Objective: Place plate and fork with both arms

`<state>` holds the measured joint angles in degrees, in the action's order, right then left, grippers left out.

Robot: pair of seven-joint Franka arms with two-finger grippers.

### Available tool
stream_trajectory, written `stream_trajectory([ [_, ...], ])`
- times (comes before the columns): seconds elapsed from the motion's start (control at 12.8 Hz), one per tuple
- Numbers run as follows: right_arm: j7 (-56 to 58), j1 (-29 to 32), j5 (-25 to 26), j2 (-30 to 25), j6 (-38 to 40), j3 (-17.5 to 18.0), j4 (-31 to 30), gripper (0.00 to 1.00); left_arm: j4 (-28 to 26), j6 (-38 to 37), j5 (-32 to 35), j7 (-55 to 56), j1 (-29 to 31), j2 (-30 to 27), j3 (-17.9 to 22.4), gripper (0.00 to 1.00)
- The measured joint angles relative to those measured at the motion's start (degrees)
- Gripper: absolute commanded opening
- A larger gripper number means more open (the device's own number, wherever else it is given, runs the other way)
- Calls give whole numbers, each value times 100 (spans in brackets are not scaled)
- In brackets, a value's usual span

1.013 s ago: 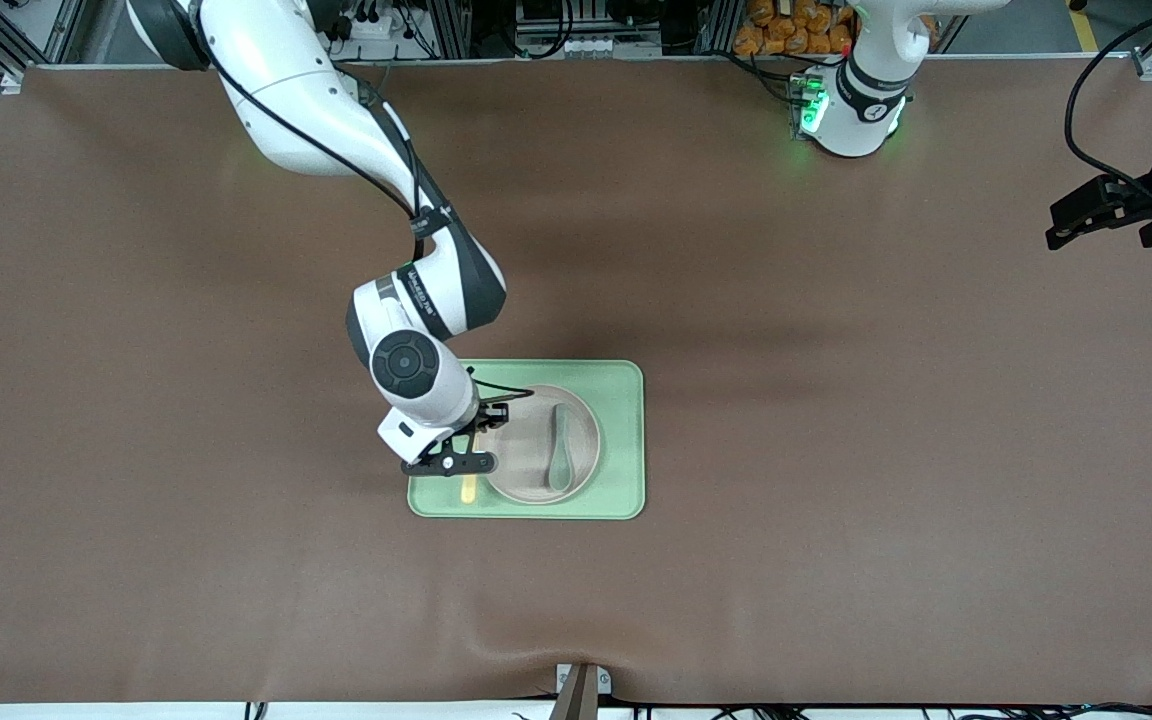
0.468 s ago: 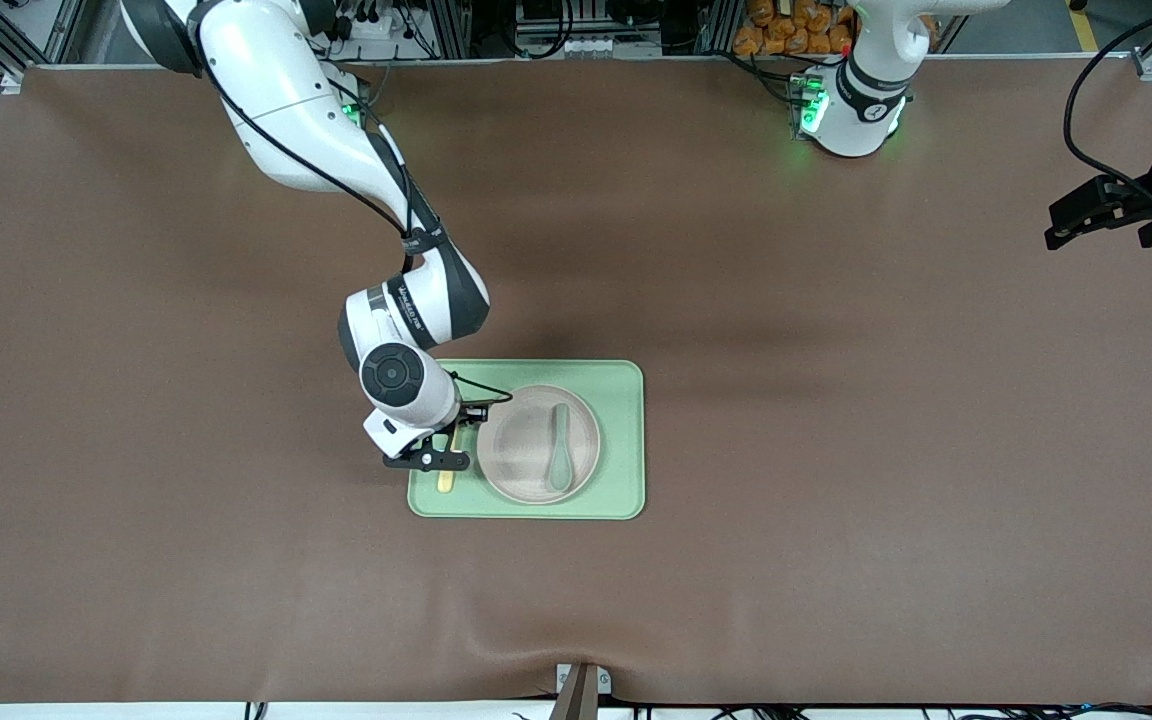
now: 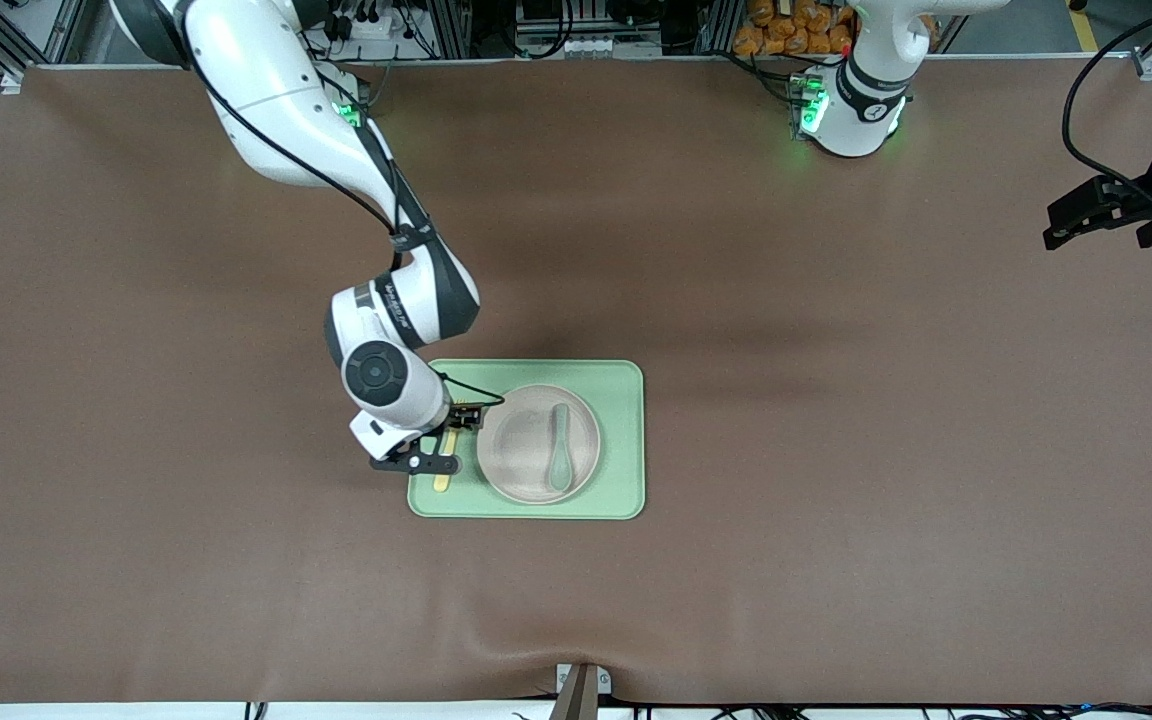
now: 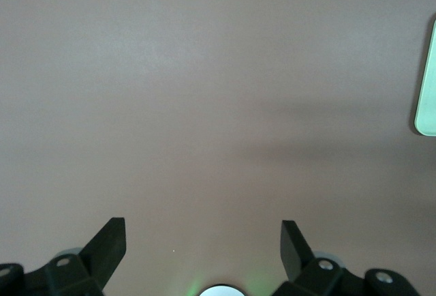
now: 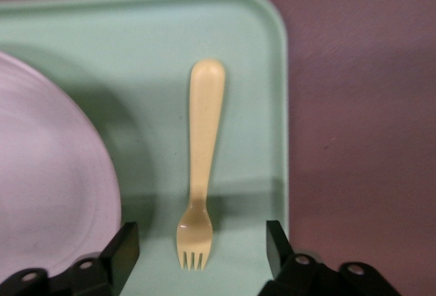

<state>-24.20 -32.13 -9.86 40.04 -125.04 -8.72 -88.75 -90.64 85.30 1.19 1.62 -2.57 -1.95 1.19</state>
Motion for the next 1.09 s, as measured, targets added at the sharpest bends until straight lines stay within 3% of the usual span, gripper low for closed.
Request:
stream_trajectory([
  [0.23,379,600,11,-769,497,-34,36,100,-5,4,0,0,-5,6,-3,100],
  [0.7,2683,2588,39,-2312,2274,-63,60,100,-9,9,0,0,-13,31,-7,100],
  [1.09,3071,2942,669,-3578,3469,18,64,100,-2,18,-61,0,-16,33,-11,100],
])
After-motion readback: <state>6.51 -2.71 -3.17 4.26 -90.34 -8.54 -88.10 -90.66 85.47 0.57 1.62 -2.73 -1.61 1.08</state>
